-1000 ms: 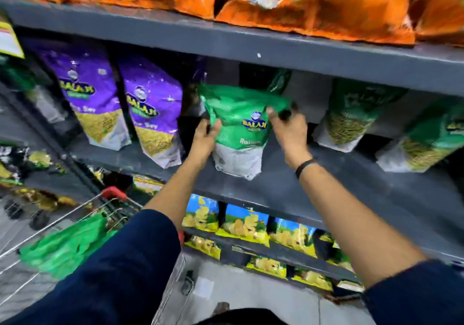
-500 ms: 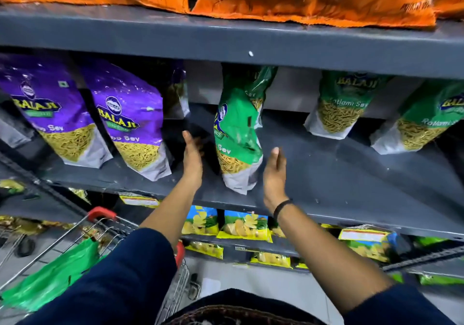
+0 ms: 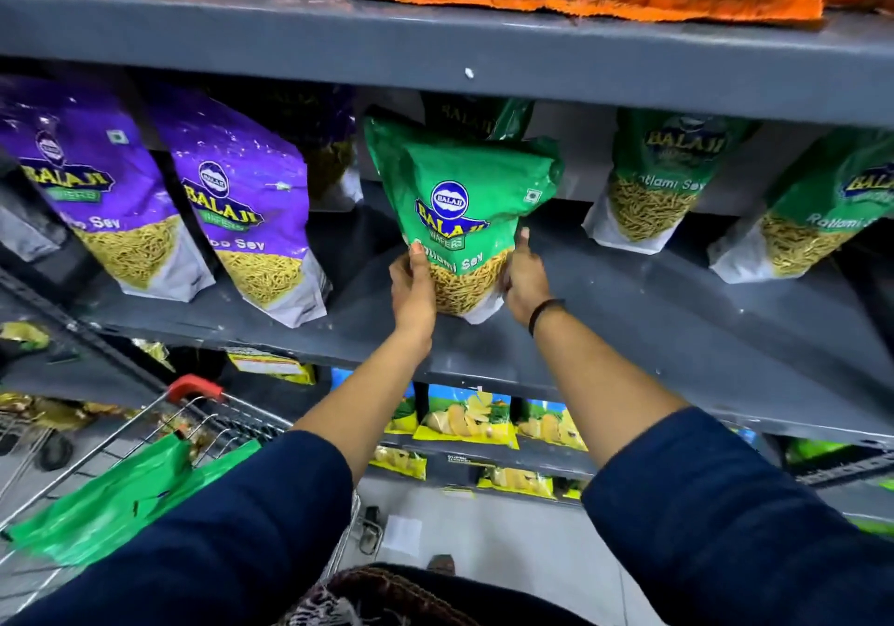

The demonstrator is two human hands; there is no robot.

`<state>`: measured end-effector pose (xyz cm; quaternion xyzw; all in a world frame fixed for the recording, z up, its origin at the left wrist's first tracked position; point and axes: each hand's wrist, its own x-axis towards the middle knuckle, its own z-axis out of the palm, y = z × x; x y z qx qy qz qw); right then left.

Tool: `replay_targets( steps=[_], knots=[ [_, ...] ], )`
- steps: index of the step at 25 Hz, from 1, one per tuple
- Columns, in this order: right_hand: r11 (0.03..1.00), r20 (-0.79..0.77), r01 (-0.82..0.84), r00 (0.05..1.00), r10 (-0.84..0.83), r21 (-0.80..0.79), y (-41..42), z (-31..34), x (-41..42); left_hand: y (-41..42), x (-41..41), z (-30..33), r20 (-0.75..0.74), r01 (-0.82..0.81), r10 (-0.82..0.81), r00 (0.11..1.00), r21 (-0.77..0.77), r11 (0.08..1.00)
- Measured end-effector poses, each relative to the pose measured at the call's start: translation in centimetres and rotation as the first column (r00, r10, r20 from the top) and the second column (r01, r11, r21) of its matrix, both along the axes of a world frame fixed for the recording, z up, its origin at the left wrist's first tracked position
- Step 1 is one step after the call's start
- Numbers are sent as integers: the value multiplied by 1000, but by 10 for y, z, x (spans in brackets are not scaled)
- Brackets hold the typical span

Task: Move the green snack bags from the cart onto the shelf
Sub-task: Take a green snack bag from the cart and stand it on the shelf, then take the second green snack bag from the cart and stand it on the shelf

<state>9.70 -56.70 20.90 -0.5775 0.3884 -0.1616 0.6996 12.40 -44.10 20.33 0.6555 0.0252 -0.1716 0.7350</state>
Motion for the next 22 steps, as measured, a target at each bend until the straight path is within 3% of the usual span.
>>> replay_targets(
  steps=[4, 7, 9, 13, 15, 17, 20, 22],
  knots=[
    [966, 29, 256, 967, -255, -40, 17, -19, -29, 20, -18, -3, 105, -137, 129, 986, 63, 989],
    [964, 115, 267, 957, -266, 5, 51, -38, -62, 60, -43, -24, 161, -271, 264, 951, 28, 962],
    [984, 120, 163, 981, -153, -78, 82, -44, -75, 95, -57, -40, 177, -338, 326, 928, 39, 940],
    [948, 143, -245, 950, 276, -204, 169, -54, -76, 190, -81, -59, 239, -505, 457, 857, 209, 837],
    [839, 56, -469, 863, 501, -277, 212, -66, -71, 244, -88, -80, 186, -560, 529, 828, 310, 768],
    [706, -32, -666, 733, 680, -242, 252, -81, -64, 297, -92, -113, 80, -562, 592, 802, 436, 703],
    [518, -285, -855, 506, 814, -38, 301, -109, -50, 357, -105, -143, -110, -443, 634, 766, 624, 644],
    [497, -356, -866, 450, 819, 50, 328, -132, -38, 385, -99, -162, -179, -332, 592, 786, 686, 648]
  ],
)
